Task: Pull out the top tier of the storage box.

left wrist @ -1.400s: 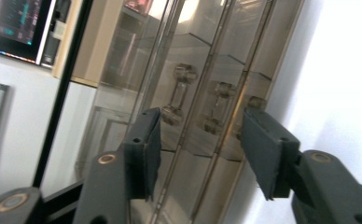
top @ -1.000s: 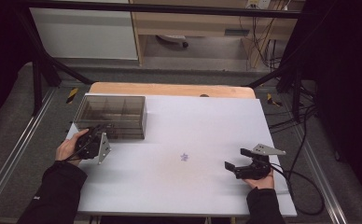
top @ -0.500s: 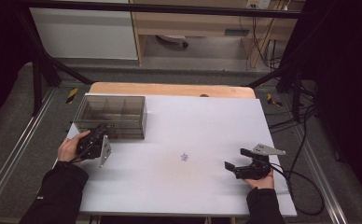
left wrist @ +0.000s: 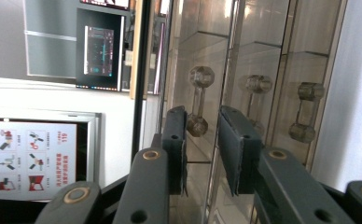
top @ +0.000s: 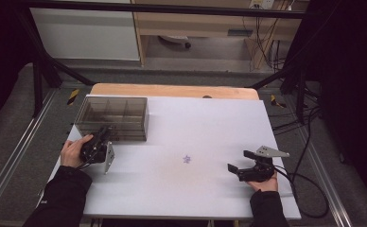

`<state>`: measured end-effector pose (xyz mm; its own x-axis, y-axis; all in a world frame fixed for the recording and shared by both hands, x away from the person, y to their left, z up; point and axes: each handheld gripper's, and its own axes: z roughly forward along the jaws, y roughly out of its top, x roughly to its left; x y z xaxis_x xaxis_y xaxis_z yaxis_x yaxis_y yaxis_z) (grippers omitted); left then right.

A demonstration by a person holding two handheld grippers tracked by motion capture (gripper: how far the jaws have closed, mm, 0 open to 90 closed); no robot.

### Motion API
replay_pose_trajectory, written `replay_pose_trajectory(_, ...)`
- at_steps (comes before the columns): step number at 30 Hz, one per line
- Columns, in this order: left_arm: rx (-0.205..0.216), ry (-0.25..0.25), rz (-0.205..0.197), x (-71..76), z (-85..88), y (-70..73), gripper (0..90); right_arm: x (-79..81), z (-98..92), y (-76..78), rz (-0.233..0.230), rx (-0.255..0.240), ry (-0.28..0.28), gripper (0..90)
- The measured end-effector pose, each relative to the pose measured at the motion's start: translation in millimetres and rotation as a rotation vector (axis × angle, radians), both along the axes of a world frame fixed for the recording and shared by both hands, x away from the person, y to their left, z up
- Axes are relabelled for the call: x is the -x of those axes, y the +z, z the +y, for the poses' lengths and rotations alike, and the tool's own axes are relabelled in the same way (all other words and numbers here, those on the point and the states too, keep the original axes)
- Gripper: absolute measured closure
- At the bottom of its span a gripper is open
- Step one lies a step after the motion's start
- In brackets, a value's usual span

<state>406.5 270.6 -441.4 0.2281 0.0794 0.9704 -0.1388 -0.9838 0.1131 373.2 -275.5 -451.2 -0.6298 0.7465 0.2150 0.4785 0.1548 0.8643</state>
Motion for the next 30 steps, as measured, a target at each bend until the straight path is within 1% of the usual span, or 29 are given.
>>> replay_pose_trajectory(2, -0.013, 0.001, -0.019, 0.4, -0.3, -1.7, 72.2, 0.0, -0.1, 0.0, 0.0, 0.0, 0.0, 0.6)
replay_pose_trajectory(3, -0.013, 0.001, -0.019, 0.4, -0.3, -1.7, 72.5, 0.0, -0.1, 0.0, 0.0, 0.0, 0.0, 0.6)
replay_pose_trajectory(6, -0.027, 0.002, -0.042, 0.7, -0.9, -4.4, 73.4, 0.0, 0.0, 0.0, 0.0, 0.0, 0.0, 0.6)
replay_pose_trajectory(7, -0.042, 0.002, -0.059, 0.9, -1.4, -5.7, 73.8, 0.0, 0.0, 0.0, 0.0, 0.001, 0.0, 0.6)
replay_pose_trajectory(9, -0.047, 0.002, -0.069, 1.1, -1.5, -7.8, 74.1, 0.0, -0.1, 0.0, -0.001, 0.001, 0.0, 0.6)
replay_pose_trajectory(11, -0.07, 0.005, -0.084, 1.3, -2.4, -9.0, 74.4, 0.0, -0.2, 0.1, -0.002, 0.001, -0.001, 0.6)
replay_pose_trajectory(23, -0.114, 0.007, -0.121, 1.5, -4.1, -11.2, 79.4, 0.0, -0.1, 0.0, -0.001, 0.001, 0.0, 0.6)
replay_pose_trajectory(24, -0.125, 0.008, -0.128, 1.6, -4.4, -12.2, 79.6, 0.1, -0.1, 0.1, 0.0, 0.001, 0.0, 0.6)
replay_pose_trajectory(25, -0.125, 0.008, -0.128, 1.6, -4.4, -12.2, 79.7, 0.1, -0.1, 0.1, 0.0, 0.001, 0.0, 0.6)
replay_pose_trajectory(26, -0.133, 0.007, -0.137, 1.7, -4.5, -13.4, 79.7, 0.1, -0.1, 0.1, -0.001, 0.001, -0.001, 0.6)
replay_pose_trajectory(27, -0.133, 0.007, -0.137, 1.7, -4.5, -13.4, 79.9, 0.1, -0.1, 0.1, -0.001, 0.001, -0.001, 0.6)
replay_pose_trajectory(30, -0.14, 0.005, -0.153, 1.9, -4.1, -15.3, 80.0, 0.1, -0.1, 0.0, -0.002, 0.0, -0.001, 0.6)
